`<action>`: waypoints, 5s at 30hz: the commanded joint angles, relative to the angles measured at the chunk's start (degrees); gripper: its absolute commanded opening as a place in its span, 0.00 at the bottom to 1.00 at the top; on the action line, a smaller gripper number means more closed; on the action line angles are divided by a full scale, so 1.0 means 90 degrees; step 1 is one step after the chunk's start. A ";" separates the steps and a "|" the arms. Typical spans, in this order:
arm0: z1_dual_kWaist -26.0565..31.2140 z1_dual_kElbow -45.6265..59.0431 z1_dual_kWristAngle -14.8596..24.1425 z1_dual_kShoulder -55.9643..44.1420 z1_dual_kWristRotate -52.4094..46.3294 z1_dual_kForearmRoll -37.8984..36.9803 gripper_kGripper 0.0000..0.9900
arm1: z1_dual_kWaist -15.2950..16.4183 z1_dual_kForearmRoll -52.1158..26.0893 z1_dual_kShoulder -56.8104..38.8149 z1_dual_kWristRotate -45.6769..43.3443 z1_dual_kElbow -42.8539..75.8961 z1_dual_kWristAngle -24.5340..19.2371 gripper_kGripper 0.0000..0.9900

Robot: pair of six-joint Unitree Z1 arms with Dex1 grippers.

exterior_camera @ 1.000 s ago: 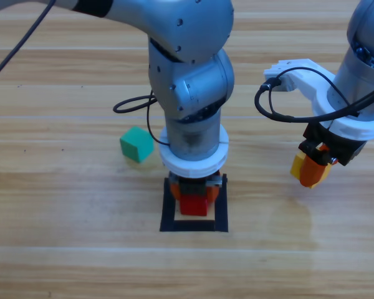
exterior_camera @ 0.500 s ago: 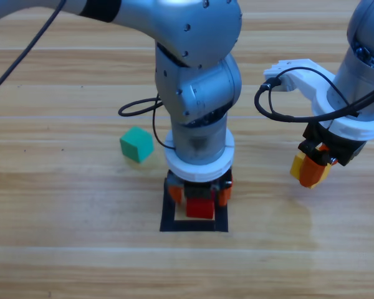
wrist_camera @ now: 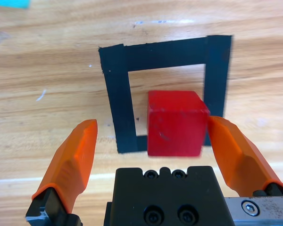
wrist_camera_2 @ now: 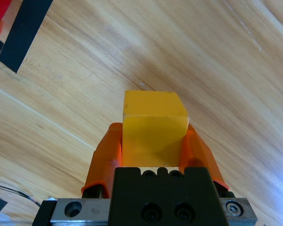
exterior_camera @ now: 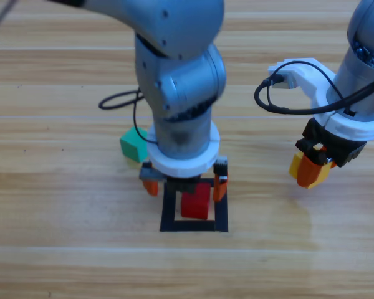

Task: Stack the blocks in the rectangular block: red at the bottom, yellow in the middle, green on top

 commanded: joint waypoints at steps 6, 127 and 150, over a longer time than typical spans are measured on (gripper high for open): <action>0.0303 0.0408 0.0113 -0.0952 0.0146 0.0029 1.00 | -0.0106 -0.0057 -0.0299 0.1097 0.0157 -0.0408 0.00; 0.2949 -0.1623 -0.0707 -0.0747 0.6015 0.2128 1.00 | 0.2228 0.3996 0.3666 0.6126 -0.6766 -0.0701 0.08; 0.2959 -0.1174 -0.0746 -0.0757 0.6044 0.1777 1.00 | 0.2237 0.3996 0.3890 0.6146 -0.6854 -0.0701 0.08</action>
